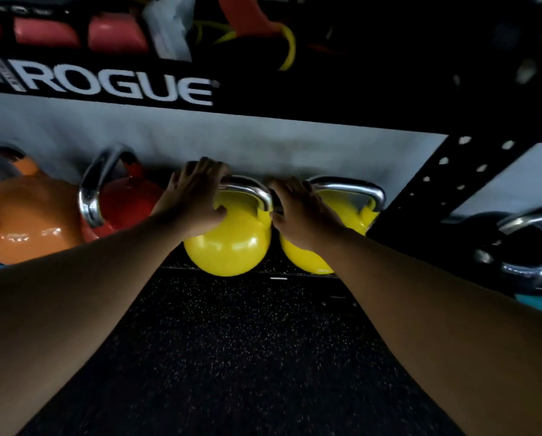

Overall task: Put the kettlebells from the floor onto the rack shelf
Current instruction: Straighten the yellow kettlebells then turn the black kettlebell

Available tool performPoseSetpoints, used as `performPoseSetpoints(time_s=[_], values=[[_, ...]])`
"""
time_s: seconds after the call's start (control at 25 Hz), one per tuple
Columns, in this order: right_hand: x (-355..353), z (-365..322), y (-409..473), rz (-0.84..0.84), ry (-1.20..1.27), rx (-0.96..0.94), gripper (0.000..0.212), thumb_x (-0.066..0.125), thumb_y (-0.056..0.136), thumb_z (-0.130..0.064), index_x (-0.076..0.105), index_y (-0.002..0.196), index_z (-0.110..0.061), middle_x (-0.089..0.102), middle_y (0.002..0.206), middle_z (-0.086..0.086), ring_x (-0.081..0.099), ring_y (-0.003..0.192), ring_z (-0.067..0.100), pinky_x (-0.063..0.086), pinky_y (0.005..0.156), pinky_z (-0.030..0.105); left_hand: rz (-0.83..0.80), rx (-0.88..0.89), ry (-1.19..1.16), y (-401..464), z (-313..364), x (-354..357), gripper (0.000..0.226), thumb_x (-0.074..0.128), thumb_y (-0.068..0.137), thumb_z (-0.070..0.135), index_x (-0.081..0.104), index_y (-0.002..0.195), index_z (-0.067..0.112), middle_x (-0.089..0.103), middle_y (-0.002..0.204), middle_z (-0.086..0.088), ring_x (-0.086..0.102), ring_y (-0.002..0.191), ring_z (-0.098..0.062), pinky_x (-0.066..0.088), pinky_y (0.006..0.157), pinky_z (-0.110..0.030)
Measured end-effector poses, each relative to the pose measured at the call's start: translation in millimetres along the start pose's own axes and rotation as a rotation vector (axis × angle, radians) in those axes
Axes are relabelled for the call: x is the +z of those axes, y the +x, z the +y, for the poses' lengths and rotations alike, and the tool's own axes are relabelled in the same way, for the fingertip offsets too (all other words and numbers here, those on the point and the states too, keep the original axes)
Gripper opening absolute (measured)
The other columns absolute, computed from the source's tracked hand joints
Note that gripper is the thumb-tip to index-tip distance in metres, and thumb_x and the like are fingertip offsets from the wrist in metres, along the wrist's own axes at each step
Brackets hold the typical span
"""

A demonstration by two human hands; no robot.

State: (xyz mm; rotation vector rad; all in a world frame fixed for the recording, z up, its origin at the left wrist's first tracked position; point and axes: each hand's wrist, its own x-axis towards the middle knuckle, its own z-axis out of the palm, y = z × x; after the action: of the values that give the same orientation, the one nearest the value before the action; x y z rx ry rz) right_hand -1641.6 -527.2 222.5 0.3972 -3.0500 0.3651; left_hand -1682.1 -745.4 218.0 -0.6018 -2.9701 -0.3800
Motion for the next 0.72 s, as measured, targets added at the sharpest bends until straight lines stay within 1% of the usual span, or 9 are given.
performPoseSetpoints(time_s=[0.08, 0.16, 0.24, 0.32, 0.44, 0.56, 0.64, 0.72], values=[[-14, 27, -31, -0.008, -0.024, -0.015, 0.050, 0.055, 0.092, -0.027, 0.044, 0.139, -0.014, 0.044, 0.143, 0.014, 0.039, 0.131, 0.036, 0.037, 0.103, 0.045, 0.063, 0.049, 0.076, -11, 34, 0, 0.060, 0.070, 0.069, 0.029, 0.046, 0.124, 0.021, 0.047, 0.128, -0.009, 0.041, 0.122, -0.035, 0.037, 0.097, -0.049], [-30, 56, -66, -0.039, -0.049, 0.000, 0.048, 0.054, 0.092, -0.027, 0.045, 0.138, -0.015, 0.045, 0.142, 0.013, 0.041, 0.129, 0.035, 0.039, 0.102, 0.045, 0.072, 0.067, 0.101, -19, 75, 5, 0.055, 0.070, 0.069, 0.026, 0.051, 0.121, 0.021, 0.050, 0.126, -0.008, 0.043, 0.120, -0.035, 0.037, 0.096, -0.048], [-50, 91, -107, -0.067, -0.099, 0.028, 0.044, 0.053, 0.092, -0.028, 0.047, 0.134, -0.016, 0.048, 0.135, 0.013, 0.044, 0.124, 0.036, 0.041, 0.098, 0.046, -0.006, 0.099, 0.111, -21, 121, 14, 0.050, 0.068, 0.073, 0.025, 0.055, 0.121, 0.021, 0.054, 0.128, -0.007, 0.046, 0.121, -0.034, 0.037, 0.098, -0.046], [-69, 129, -149, -0.082, -0.142, 0.047, 0.040, 0.053, 0.092, -0.029, 0.050, 0.130, -0.016, 0.051, 0.130, 0.013, 0.046, 0.122, 0.035, 0.042, 0.098, 0.044, -0.068, 0.146, 0.124, -19, 171, 24, 0.048, 0.067, 0.075, 0.025, 0.056, 0.122, 0.022, 0.055, 0.130, -0.006, 0.048, 0.124, -0.033, 0.039, 0.100, -0.044], [-99, 185, -208, -0.078, -0.189, 0.087, 0.037, 0.052, 0.091, -0.031, 0.053, 0.126, -0.017, 0.054, 0.125, 0.010, 0.047, 0.122, 0.032, 0.043, 0.097, 0.042, -0.123, 0.196, 0.154, -13, 249, 33, 0.045, 0.065, 0.078, 0.028, 0.055, 0.121, 0.023, 0.057, 0.126, -0.005, 0.052, 0.119, -0.031, 0.044, 0.094, -0.043], [-130, 238, -258, -0.105, -0.260, 0.104, 0.037, 0.048, 0.093, -0.031, 0.052, 0.126, -0.016, 0.055, 0.125, 0.011, 0.044, 0.125, 0.030, 0.040, 0.102, 0.044, -0.164, 0.260, 0.170, -8, 325, 39, 0.041, 0.061, 0.080, 0.027, 0.055, 0.121, 0.025, 0.057, 0.128, -0.002, 0.054, 0.119, -0.028, 0.043, 0.093, -0.041], [-149, 273, -288, -0.099, -0.301, 0.130, 0.038, 0.048, 0.094, -0.031, 0.051, 0.128, -0.016, 0.054, 0.129, 0.011, 0.042, 0.127, 0.030, 0.038, 0.104, 0.044, -0.166, 0.319, 0.162, -3, 374, 42, 0.039, 0.059, 0.080, 0.024, 0.056, 0.118, 0.026, 0.058, 0.126, 0.000, 0.055, 0.117, -0.026, 0.045, 0.092, -0.039], [-165, 304, -311, -0.106, -0.331, 0.158, 0.042, 0.048, 0.094, -0.031, 0.048, 0.133, -0.018, 0.052, 0.133, 0.010, 0.041, 0.129, 0.031, 0.035, 0.107, 0.045, -0.163, 0.346, 0.142, 6, 416, 44, 0.039, 0.057, 0.079, 0.025, 0.056, 0.118, 0.027, 0.059, 0.124, 0.001, 0.057, 0.115, -0.027, 0.047, 0.090, -0.038]])
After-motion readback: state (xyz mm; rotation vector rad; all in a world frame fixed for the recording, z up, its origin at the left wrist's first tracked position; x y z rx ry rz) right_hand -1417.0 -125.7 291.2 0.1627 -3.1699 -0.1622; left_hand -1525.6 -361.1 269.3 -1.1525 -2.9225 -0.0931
